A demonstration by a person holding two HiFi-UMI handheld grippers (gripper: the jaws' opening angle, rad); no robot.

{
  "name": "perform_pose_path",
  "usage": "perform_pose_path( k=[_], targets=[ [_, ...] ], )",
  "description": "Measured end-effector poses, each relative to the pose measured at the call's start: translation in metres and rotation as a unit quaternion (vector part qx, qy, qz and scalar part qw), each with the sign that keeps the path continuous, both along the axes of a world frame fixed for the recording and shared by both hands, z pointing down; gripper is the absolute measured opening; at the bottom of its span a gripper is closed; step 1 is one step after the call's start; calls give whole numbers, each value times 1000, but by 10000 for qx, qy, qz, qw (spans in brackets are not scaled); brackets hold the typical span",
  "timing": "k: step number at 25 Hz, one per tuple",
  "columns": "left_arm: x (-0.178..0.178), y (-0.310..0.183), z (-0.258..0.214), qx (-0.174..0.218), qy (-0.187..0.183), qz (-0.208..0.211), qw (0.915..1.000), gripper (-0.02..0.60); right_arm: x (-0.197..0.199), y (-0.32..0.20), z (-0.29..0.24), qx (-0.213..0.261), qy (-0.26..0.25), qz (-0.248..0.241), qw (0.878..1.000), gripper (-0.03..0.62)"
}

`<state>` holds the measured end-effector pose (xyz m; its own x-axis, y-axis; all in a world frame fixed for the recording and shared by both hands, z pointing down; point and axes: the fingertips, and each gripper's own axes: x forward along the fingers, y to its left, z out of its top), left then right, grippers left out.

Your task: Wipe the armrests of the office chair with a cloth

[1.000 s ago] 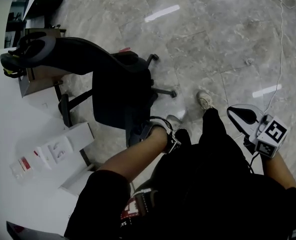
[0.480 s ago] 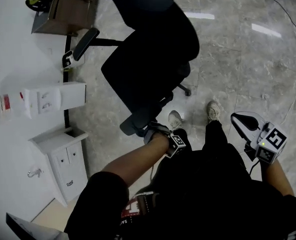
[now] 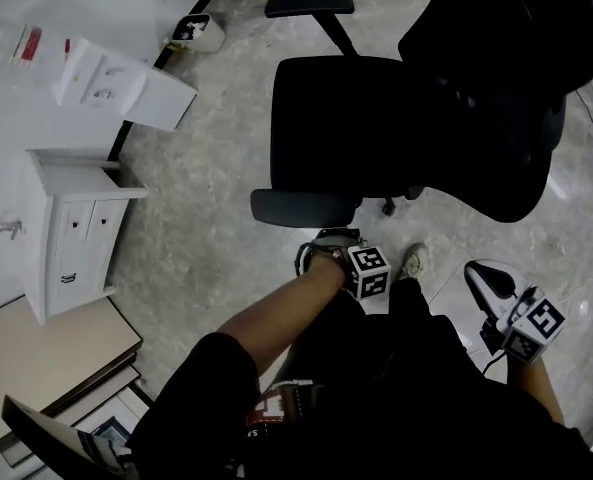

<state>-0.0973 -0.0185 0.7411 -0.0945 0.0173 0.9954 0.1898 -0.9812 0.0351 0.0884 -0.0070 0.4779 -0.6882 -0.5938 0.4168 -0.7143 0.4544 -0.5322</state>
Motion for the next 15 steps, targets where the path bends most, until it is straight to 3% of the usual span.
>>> perform_pose_path(
  k=[1,2,3,4,5,7,10,11,12,13,15],
  targets=[
    [7,-6,-12,-159,875,-771,9930,86,-10,-2,2,-11,16,-121,9999,-4],
    [6,-13,-26,-447,1696,-1754,9688,86,-21,-5,3,-12,22,-241,9997,-3],
    [-5,-20,-38,-825,2384,-2815,9258,86,-31,-8,4,-5,22,-346,9994,-3],
    [-25,-28,-50,-1219,2906,-3840,8679,86,-40,-13,3,15,19,-432,9991,-3],
    [-53,-36,-58,-1537,3268,-4758,8020,86,-48,-18,2,54,12,-507,9987,-3],
    [-127,-58,-60,-1773,3785,-6199,6641,86,-68,-29,-2,176,-7,-700,9974,-4],
    [-240,-101,-49,-1560,4628,-7531,4408,86,-110,-50,-5,391,-23,-1137,9927,-3],
    [-266,-117,-49,-1485,4884,-7726,3774,86,-124,-58,-6,442,-24,-1269,9909,-3],
    [-285,-133,-49,-1452,5104,-7802,3312,86,-138,-66,-7,488,-23,-1385,9892,-3],
    [-295,-149,-48,-1482,5320,-7761,3046,86,-150,-73,-8,528,-12,-1491,9874,-3],
    [-294,-181,-48,-1863,5848,-7427,2677,86,-171,-81,-7,553,48,-1674,9843,-4]
  ],
)
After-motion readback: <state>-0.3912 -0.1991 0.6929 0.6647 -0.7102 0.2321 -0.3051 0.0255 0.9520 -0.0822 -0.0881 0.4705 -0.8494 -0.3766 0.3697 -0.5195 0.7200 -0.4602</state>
